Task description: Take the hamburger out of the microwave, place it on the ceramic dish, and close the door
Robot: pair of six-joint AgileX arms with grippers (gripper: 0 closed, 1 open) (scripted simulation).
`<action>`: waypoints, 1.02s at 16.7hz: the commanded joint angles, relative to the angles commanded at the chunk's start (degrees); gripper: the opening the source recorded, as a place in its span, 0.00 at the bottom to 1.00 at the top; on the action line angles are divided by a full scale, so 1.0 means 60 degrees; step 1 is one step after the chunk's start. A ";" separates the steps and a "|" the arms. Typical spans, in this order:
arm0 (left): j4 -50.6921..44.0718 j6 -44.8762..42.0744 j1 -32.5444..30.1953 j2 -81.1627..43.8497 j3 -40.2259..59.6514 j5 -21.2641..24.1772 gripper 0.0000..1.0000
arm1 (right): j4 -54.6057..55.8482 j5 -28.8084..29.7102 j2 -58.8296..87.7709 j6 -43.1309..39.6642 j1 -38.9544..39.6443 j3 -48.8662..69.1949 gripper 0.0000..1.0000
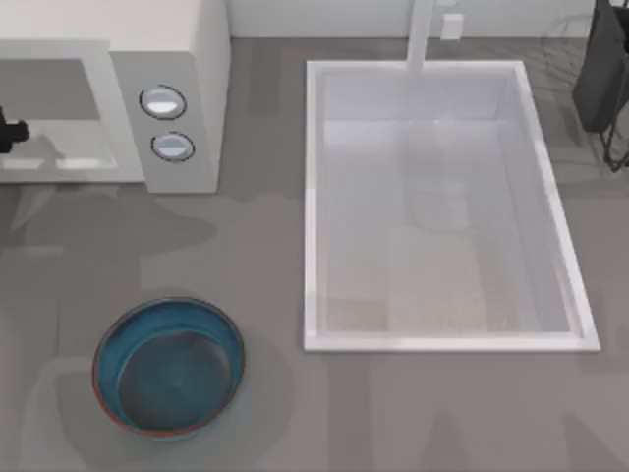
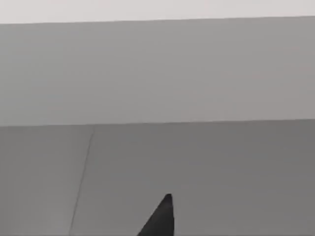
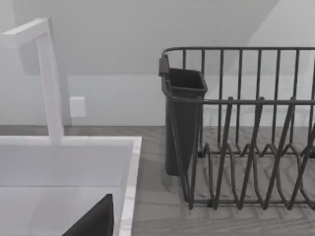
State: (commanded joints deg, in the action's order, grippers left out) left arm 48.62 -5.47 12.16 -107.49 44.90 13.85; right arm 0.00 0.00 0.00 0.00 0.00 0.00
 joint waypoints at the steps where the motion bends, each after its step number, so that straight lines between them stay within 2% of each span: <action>1: 0.0000 0.0000 0.0000 0.0000 0.0000 0.0000 0.00 | 0.0000 0.0000 0.0000 0.0000 0.0000 0.0000 1.00; 5: -0.0223 0.0248 -0.0122 -0.0025 0.0068 -0.0126 0.00 | 0.0000 0.0000 0.0000 0.0000 0.0000 0.0000 1.00; 8: -0.1272 0.1380 -0.0614 -0.0019 0.0460 -0.0641 0.00 | 0.0000 0.0000 0.0000 0.0000 0.0000 0.0000 1.00; 12: -0.3707 0.4047 -0.1766 -0.0064 0.1359 -0.1826 0.00 | 0.0000 0.0000 0.0000 0.0000 0.0000 0.0000 1.00; 17: -0.7916 0.8666 -0.3754 -0.0299 0.2845 -0.3825 0.00 | 0.0000 0.0000 0.0000 0.0000 0.0000 0.0000 1.00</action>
State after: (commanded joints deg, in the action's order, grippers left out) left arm 1.12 46.52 -10.36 -109.29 61.97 -9.10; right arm 0.00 0.00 0.00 0.00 0.00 0.00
